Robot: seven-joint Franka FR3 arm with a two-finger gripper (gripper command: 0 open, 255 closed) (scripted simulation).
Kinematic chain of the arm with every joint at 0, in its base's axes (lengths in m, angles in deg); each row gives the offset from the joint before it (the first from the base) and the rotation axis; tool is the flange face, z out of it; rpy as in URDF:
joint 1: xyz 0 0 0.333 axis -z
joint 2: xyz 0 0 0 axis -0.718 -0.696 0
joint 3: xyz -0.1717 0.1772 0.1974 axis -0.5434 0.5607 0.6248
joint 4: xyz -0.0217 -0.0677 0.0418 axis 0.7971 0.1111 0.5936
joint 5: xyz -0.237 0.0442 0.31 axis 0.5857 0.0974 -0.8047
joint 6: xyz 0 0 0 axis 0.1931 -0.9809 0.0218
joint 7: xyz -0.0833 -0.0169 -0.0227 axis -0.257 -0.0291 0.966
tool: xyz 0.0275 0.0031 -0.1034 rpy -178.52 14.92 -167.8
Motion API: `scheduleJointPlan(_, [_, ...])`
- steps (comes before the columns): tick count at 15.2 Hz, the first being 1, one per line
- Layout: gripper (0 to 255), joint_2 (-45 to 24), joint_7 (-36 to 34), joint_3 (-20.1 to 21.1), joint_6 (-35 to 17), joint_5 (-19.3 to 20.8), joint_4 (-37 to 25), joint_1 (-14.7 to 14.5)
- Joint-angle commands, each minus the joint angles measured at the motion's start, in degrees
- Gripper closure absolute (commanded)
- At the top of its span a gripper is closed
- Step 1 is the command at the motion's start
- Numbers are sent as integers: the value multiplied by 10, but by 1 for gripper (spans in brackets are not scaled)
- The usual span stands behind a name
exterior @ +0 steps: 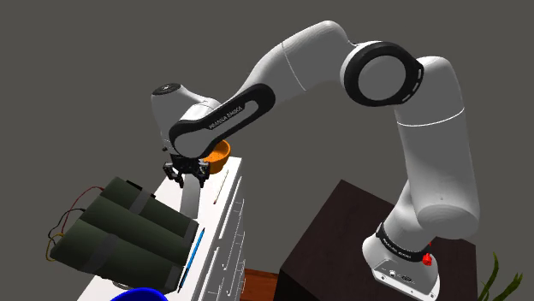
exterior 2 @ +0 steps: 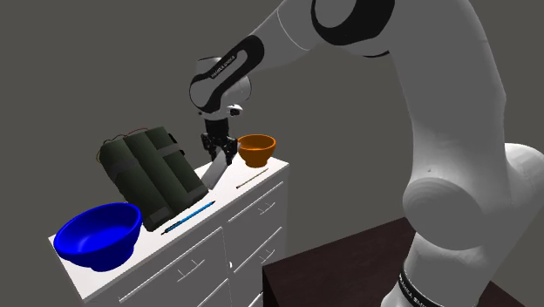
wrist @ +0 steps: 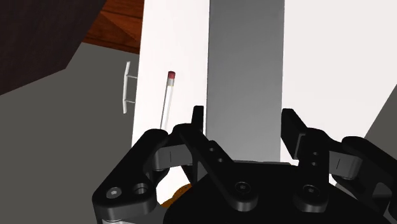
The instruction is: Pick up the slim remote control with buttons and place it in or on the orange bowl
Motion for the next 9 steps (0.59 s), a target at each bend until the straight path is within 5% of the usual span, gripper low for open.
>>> scheduleJointPlan(1, [255, 9, 2, 2, 11, -4, -2, 1])
scheduleJointPlan(9, [255, 38, 10, 10, 58, -16, -21, 5])
